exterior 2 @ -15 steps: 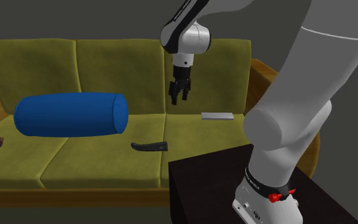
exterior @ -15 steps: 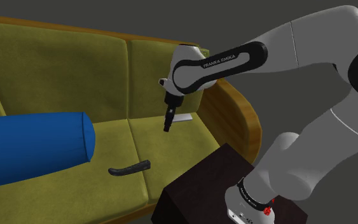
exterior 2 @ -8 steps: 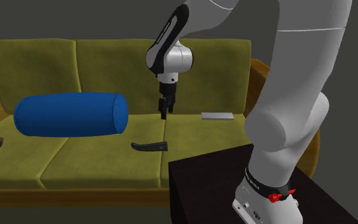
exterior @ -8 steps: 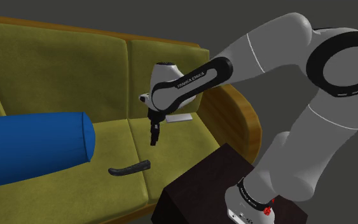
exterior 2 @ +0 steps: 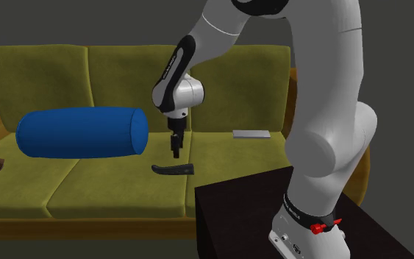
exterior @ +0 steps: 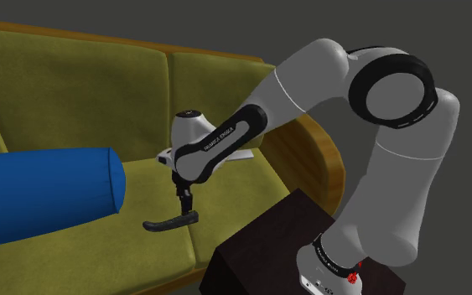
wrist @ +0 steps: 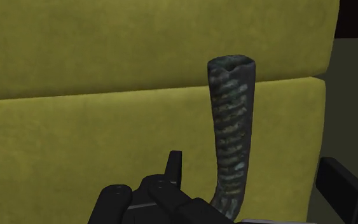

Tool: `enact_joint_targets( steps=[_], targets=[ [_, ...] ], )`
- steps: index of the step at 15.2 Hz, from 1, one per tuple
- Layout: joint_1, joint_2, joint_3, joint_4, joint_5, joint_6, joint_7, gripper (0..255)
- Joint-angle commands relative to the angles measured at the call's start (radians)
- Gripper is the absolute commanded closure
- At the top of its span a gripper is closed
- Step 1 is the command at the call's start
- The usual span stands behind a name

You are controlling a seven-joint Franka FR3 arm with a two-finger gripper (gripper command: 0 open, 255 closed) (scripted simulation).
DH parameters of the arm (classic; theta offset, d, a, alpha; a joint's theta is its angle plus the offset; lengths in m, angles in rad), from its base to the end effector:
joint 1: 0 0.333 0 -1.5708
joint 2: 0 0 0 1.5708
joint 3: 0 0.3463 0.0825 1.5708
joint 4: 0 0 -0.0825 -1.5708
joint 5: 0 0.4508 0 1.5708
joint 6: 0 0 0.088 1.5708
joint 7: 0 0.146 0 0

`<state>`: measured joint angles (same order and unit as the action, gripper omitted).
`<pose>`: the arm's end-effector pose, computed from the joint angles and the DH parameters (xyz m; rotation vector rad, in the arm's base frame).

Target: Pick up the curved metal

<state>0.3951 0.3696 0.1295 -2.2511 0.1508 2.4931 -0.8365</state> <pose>0.4874 0.2909 0.1222 -2.4419 -1.7236 0.1574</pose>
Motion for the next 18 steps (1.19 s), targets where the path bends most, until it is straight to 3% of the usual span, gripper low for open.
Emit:
enact_joint_targets(
  steps=[1, 12, 13, 18],
  targets=[
    [0.018, 0.063, 0.012, 0.028, -0.021, 0.034, -0.025, 0],
    [0.043, 0.216, 0.013, 0.083, -0.047, 0.131, -0.047, 0],
    [0.042, 0.216, 0.013, 0.082, -0.047, 0.131, -0.047, 255],
    [0.043, 0.216, 0.013, 0.082, -0.047, 0.131, -0.047, 255]
  ],
)
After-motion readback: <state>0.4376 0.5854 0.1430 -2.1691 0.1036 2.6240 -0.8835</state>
